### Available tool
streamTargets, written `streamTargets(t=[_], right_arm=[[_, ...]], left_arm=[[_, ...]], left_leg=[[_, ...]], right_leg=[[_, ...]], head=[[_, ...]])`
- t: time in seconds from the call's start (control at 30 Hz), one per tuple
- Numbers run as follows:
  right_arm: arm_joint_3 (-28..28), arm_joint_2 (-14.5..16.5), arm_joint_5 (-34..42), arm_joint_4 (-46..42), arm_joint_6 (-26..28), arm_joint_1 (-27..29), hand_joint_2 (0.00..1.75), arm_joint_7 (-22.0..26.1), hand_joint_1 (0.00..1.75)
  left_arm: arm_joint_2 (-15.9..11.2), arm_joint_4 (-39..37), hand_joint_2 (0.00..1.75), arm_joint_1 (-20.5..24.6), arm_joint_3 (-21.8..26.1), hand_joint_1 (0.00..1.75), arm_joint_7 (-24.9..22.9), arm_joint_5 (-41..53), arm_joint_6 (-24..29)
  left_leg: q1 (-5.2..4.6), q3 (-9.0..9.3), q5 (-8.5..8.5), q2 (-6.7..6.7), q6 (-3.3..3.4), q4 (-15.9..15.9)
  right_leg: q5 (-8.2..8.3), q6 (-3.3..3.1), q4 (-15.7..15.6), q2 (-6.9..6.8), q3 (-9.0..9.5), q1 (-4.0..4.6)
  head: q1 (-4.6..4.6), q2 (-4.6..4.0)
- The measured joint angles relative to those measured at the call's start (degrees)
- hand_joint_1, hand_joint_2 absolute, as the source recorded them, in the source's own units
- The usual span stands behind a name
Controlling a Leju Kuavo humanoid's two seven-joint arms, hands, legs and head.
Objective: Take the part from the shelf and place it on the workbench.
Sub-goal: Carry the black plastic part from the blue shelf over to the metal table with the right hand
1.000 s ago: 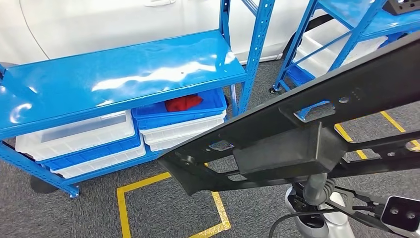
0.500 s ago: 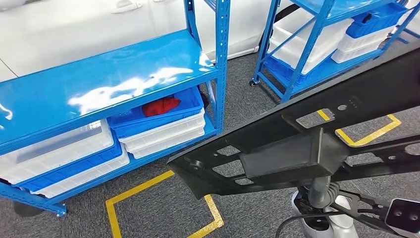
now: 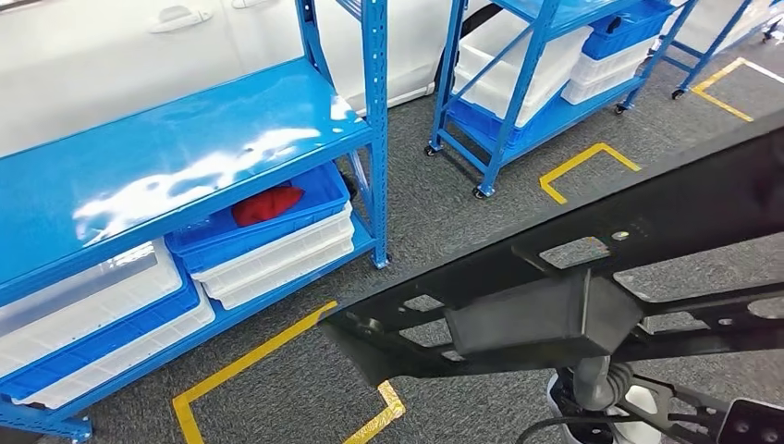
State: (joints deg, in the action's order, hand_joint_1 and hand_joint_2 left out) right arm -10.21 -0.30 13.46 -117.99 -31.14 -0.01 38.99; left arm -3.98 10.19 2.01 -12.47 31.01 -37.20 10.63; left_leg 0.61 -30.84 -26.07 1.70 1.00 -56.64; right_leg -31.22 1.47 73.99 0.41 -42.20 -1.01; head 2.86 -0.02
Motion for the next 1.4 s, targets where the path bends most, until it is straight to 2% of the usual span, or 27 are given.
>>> streamTargets(t=[0.03, 0.1, 0.17, 0.2, 0.27, 0.33, 0.4, 0.43, 0.47, 0.5, 0.53, 0.57, 0.63, 0.7, 0.77, 0.8, 0.87, 0.93, 0.97, 1.0, 1.03, 1.07, 1.13, 1.2, 1.27, 1.33, 1.4], right_arm=[[-0.25, 0.19, -0.47, -0.79, 1.13, 0.49, 1.75, 0.0, 1.75], [-1.2, 0.29, -0.83, -2.4, 3.93, 0.93, 1.75, 0.0, 1.75], [-2.38, 0.27, -1.08, -3.7, 6.69, 0.99, 1.75, 0.0, 1.75], [-2.85, 0.24, -1.31, -4.12, 7.7, 1.0, 1.75, 0.0, 1.75], [-3.69, 0.19, -2.16, -4.96, 9.12, 1.06, 1.75, 0.0, 1.75], [-4.73, 0.16, -3.12, -5.88, 9.87, 1.02, 1.75, 0.0, 1.75], [-6.05, 0.13, -3.67, -6.47, 10.26, 0.87, 1.75, 0.0, 1.75], [-6.79, 0.09, -3.78, -6.53, 10.46, 0.66, 1.75, -0.01, 1.75], [-7.59, -0.02, -3.81, -6.48, 10.74, 0.27, 1.75, -0.04, 1.75], [-8.49, -0.18, -3.76, -6.37, 11.12, -0.34, 1.75, -0.1, 1.75], [-9.45, -0.37, -3.65, -6.21, 11.58, -1.1, 1.75, -0.18, 1.75], [-10.43, -0.56, -3.48, -6.01, 12.05, -1.92, 1.75, -0.25, 1.75], [-12.26, -0.91, -2.92, -5.52, 13.07, -3.55, 1.75, -0.34, 1.75], [-13.98, -1.5, -2.11, -4.89, 14.27, -5.18, 1.75, -0.39, 1.75], [-15.42, -2.31, -1.43, -4.26, 15.39, -6.39, 1.75, -0.35, 1.75], [-15.97, -2.71, -1.25, -3.99, 15.84, -6.7, 1.75, -0.3, 1.75], [-16.8, -3.49, -1.14, -3.52, 16.64, -7.21, 1.75, -0.17, 1.75], [-17.7, -4.46, -1.19, -2.86, 17.48, -7.77, 1.75, -0.09, 1.75], [-18.15, -4.97, -1.28, -2.48, 17.81, -7.9, 1.75, -0.07, 1.75], [-18.55, -5.45, -1.41, -2.14, 18.0, -7.9, 1.75, -0.05, 1.75], [-18.84, -5.86, -1.59, -1.89, 18.0, -7.84, 1.75, -0.05, 1.75], [-19.08, -6.23, -1.84, -1.7, 17.85, -7.78, 1.75, -0.04, 1.75], [-19.52, -6.88, -2.4, -1.53, 17.07, -7.58, 1.75, -0.04, 1.75], [-19.91, -7.36, -3.01, -1.46, 16.04, -7.18, 1.75, -0.03, 1.75], [-20.07, -7.59, -3.6, -1.36, 15.17, -6.78, 1.75, -0.02, 1.75], [-20.08, -7.67, -4.22, -1.26, 14.37, -6.66, 1.75, -0.02, 1.75], [-20.14, -7.68, -4.87, -1.13, 13.84, -6.71, 1.75, -0.02, 1.75]], left_arm=[[-0.02, 0.0, 1.75, 0.01, -0.02, 0.0, 0.14, 0.0, -0.19], [-0.14, 0.0, 1.75, 0.1, -0.07, 0.0, 0.32, 0.0, -0.68], [-0.4, 0.0, 1.75, 0.21, -0.3, 0.0, 0.31, 0.0, -1.07], [-0.57, 0.0, 1.75, 0.28, -0.51, 0.0, 0.25, 0.0, -1.16], [-0.86, 0.0, 1.75, 0.5, -1.04, 0.0, 0.02, -0.01, -1.2], [-1.19, 0.0, 1.75, 0.66, -1.41, 0.0, -0.15, 0.01, -1.18], [-1.65, 0.0, 1.75, 0.67, -1.54, 0.0, -0.11, 0.03, -1.1], [-1.94, 0.0, 1.75, 0.66, -1.55, 0.0, -0.08, 0.04, -1.02], [-2.16, 0.0, 1.75, 0.62, -1.56, 0.0, -0.07, 0.04, -0.91], [-2.34, 0.0, 1.75, 0.58, -1.55, 0.0, -0.09, 0.03, -0.83], [-2.51, 0.0, 1.75, 0.56, -1.55, 0.0, -0.15, 0.02, -0.76], [-2.63, 0.0, 1.75, 0.55, -1.54, 0.0, -0.24, 0.01, -0.74], [-2.89, 0.0, 1.75, 0.57, -1.52, 0.0, -0.57, 0.04, -0.73], [-3.04, 0.0, 1.75, 0.6, -1.51, 0.0, -1.2, 0.09, -0.59], [-3.02, 0.0, 1.75, 0.65, -1.51, 0.0, -1.83, 0.07, -0.38], [-2.96, 0.0, 1.75, 0.66, -1.51, 0.0, -2.03, 0.03, -0.3], [-2.76, 0.0, 1.75, 0.59, -1.51, 0.0, -2.22, 0.02, -0.31], [-2.55, 0.0, 1.75, 0.36, -1.51, 0.0, -2.23, 0.02, -0.56], [-2.43, 0.0, 1.75, 0.22, -1.51, 0.0, -2.2, 0.02, -0.75], [-2.31, 0.0, 1.75, 0.12, -1.51, 0.0, -2.15, 0.02, -0.93], [-2.18, 0.0, 1.75, 0.09, -1.51, 0.0, -2.05, 0.02, -1.09], [-2.03, 0.0, 1.75, 0.09, -1.5, 0.0, -1.93, 0.02, -1.24], [-1.67, 0.0, 1.75, 0.1, -1.4, 0.0, -1.65, 0.02, -1.59], [-1.33, 0.0, 1.75, 0.06, -1.26, 0.0, -1.44, 0.02, -1.91], [-1.04, 0.0, 1.75, 0.06, -1.16, 0.0, -1.39, 0.02, -2.03], [-0.76, 0.0, 1.75, 0.13, -1.02, 0.0, -1.62, 0.02, -1.99], [-0.57, 0.0, 1.75, 0.15, -0.9, 0.0, -1.99, 0.03, -1.79]], left_leg=[[0.0, -0.01, -0.09, 0.52, -0.11, -0.09], [-0.11, 0.08, -0.4, 1.46, -0.54, -0.36], [-0.35, 0.18, -0.76, 2.23, -1.19, -0.66], [-0.46, 0.23, -0.86, 2.59, -1.54, -0.7], [-0.34, 0.39, -1.03, 3.08, -2.26, -0.68], [-0.09, -0.28, -2.74, 1.72, -2.9, -2.67], [0.05, -2.98, -6.51, -0.31, -3.25, -9.04], [0.06, -4.79, -8.25, -0.77, -3.32, -13.02], [0.06, -6.14, -9.08, -0.97, -3.34, -15.91], [0.05, -6.66, -8.76, -1.08, -3.29, -16.89], [0.05, -6.14, -7.35, -1.19, -3.15, -15.59], [0.05, -4.66, -5.21, -1.52, -2.93, -12.25], [0.04, -1.34, -1.85, -3.55, -2.35, -4.47], [-0.12, -0.03, -0.99, -4.99, -1.93, -0.99], [-0.23, 0.04, -0.74, -4.33, -1.45, -0.63], [-0.13, 0.14, -0.47, -3.8, -1.1, -0.32], [0.15, 0.27, 0.08, -2.72, -0.51, 0.31], [0.06, 0.16, 0.21, -1.63, -0.28, 0.43], [0.01, 0.1, 0.19, -1.03, -0.23, 0.39], [-0.03, 0.07, 0.14, -0.45, -0.21, 0.33], [-0.04, 0.05, 0.06, 0.12, -0.22, 0.24], [-0.05, 0.08, -0.06, 0.64, -0.29, 0.13], [-0.23, 0.19, -0.45, 1.52, -0.64, -0.19], [-0.51, 0.28, -0.8, 2.3, -1.16, -0.44], [-0.57, 0.45, -0.99, 3.17, -1.74, -0.42], [-0.36, 0.26, -2.09, 2.42, -2.39, -1.46], [-0.13, -1.98, -5.37, 0.25, -2.89, -6.74]], right_leg=[[1.32, 0.0, -1.93, -0.23, 1.15, -0.05], [4.36, -0.37, -9.61, -1.84, 5.47, 0.08], [5.52, -1.19, -14.57, -3.07, 8.05, 0.46], [5.37, -1.64, -15.0, -3.06, 8.13, 0.69], [5.66, -2.38, -15.22, -2.01, 8.02, 0.65], [6.02, -3.11, -15.61, -1.16, 8.08, 0.39], [6.21, -3.55, -15.74, -0.36, 8.03, 0.38], [6.25, -3.65, -15.69, 0.14, 7.94, 0.46], [6.27, -3.7, -15.62, 0.74, 7.87, 0.53], [6.28, -3.72, -15.53, 1.39, 7.81, 0.58], [6.29, -3.72, -15.43, 2.04, 7.8, 0.61], [6.31, -3.7, -15.35, 2.65, 7.83, 0.64], [6.41, -3.45, -15.2, 3.66, 7.75, 0.69], [6.7, -2.82, -15.16, 4.53, 7.37, 0.58], [7.06, -1.97, -15.37, 5.4, 7.1, 0.46], [7.01, -1.67, -15.29, 5.19, 6.99, 0.43], [5.13, -1.19, -12.61, 3.19, 5.68, 0.59], [1.37, -0.89, -5.65, 0.88, 2.47, 0.57], [0.07, -0.77, -2.33, 0.44, 0.95, 0.53], [-0.25, -0.71, -0.55, 0.2, 0.19, 0.49], [0.5, -0.72, -0.99, 0.03, 0.53, 0.46], [2.08, -0.81, -3.6, -0.27, 2.01, 0.45], [4.9, -1.31, -11.14, -2.16, 6.11, 0.74], [5.67, -2.01, -15.13, -3.37, 8.06, 1.13], [5.67, -2.64, -15.45, -2.51, 7.96, 1.29], [5.92, -3.23, -15.82, -1.57, 8.08, 1.1], [6.15, -3.7, -16.08, -0.71, 8.17, 0.84]], head=[[0.01, 0.0], [0.01, 0.0], [0.01, 0.0], [0.01, 0.0], [0.01, 0.0], [0.01, 0.0], [0.01, 0.0], [0.01, 0.0], [0.01, 0.0], [0.01, 0.0], [0.01, 0.0], [0.01, 0.0], [0.01, 0.0], [0.01, 0.0], [0.01, 0.0], [0.01, 0.0], [0.0, 0.0], [-0.01, 0.0], [0.0, 0.0], [0.01, 0.0], [0.01, 0.0], [0.01, 0.0], [0.01, 0.0], [0.01, 0.0], [0.01, 0.0], [0.01, 0.0], [0.01, 0.0]])
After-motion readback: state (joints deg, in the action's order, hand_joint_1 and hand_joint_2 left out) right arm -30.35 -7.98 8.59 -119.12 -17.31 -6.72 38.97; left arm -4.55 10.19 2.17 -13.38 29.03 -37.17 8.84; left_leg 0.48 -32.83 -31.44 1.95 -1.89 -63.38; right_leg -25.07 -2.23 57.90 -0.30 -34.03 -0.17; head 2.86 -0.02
